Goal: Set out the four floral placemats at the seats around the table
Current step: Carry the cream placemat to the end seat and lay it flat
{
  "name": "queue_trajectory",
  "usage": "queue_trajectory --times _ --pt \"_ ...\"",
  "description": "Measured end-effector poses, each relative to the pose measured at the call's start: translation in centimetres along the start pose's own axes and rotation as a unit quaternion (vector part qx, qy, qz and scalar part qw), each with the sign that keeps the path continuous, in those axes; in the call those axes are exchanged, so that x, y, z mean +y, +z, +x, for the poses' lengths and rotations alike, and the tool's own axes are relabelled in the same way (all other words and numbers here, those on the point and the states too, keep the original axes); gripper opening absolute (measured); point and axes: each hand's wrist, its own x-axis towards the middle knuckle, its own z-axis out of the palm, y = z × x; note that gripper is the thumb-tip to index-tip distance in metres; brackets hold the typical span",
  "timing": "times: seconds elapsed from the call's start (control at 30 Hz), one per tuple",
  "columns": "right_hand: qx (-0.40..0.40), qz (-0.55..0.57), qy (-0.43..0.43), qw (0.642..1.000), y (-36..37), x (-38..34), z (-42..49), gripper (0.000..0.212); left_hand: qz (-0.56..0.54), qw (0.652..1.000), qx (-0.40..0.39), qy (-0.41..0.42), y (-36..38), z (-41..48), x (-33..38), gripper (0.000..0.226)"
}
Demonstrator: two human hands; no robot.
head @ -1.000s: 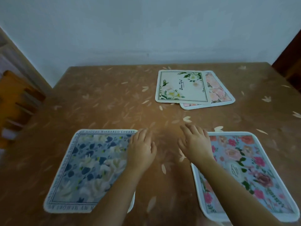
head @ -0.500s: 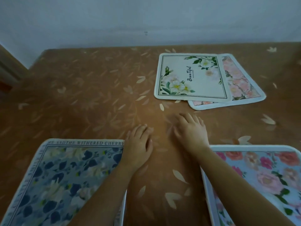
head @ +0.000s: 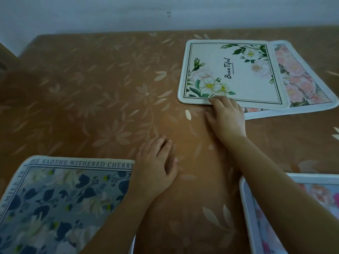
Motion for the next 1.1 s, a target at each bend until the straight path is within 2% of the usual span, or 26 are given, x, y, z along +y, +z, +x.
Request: queue_trajectory --times 0.27,0.5,0.63,0.83,1.1 --pt "0.033 -0.001 0.000 0.999 0.6 0.7 2.1 0.023 -0.002 1.000 0.004 0.000 0.0 0.0 0.0 0.047" --pt "0.087 -0.006 -0.088 0.992 0.7 0.6 2.7 0.007 -0.002 1.000 0.003 -0.006 0.2 -0.1 -0.1 0.048" --pt "0.066 -0.013 -0.075 0.995 1.1 0.5 3.2 0.010 -0.005 1.000 0.007 -0.010 0.3 -0.2 -0.1 0.049" --pt "0.077 0.050 -0.019 0.996 1.0 0.1 2.9 0.009 -0.010 1.000 0.020 -0.002 0.4 -0.2 -0.2 0.048" --pt "0.013 0.118 -0.070 0.990 -0.8 -2.2 -2.4 0.006 -0.012 0.999 0.047 0.013 0.3 -0.2 -0.2 0.059"
